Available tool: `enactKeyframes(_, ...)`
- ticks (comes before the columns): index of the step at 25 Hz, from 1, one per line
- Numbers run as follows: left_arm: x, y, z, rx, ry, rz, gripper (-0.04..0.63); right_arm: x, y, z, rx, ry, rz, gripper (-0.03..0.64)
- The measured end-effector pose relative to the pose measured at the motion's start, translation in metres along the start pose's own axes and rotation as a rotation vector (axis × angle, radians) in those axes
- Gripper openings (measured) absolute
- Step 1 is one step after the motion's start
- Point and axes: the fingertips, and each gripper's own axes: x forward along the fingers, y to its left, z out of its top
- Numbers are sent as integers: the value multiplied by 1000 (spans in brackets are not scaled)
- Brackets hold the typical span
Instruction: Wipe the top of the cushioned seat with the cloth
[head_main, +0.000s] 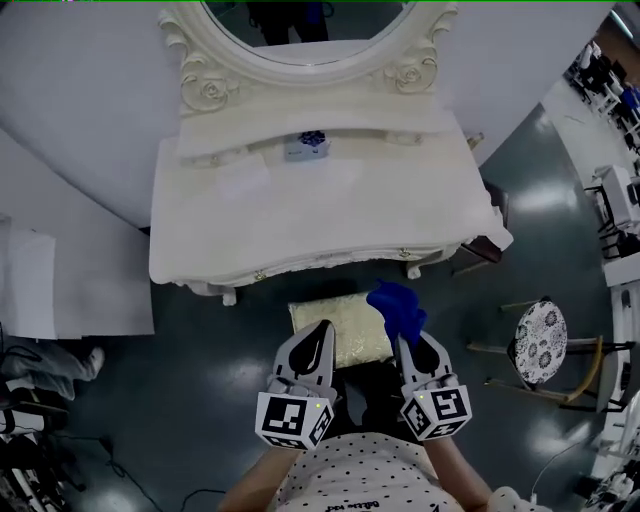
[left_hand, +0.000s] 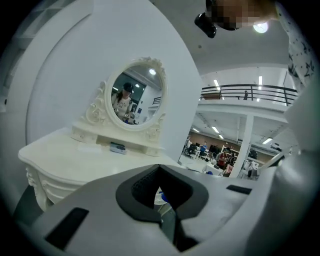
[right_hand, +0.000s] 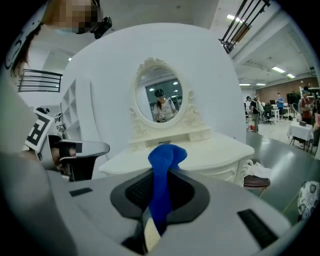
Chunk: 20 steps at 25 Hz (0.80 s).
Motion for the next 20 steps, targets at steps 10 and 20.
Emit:
enactKeyframes(10, -42, -65, 47, 126, -123, 4, -3, -60, 10, 36, 16, -81, 126, 58)
enactKeyframes(20, -40, -129, 31, 128, -126, 54, -3, -98, -31, 66, -44, -146, 206, 59)
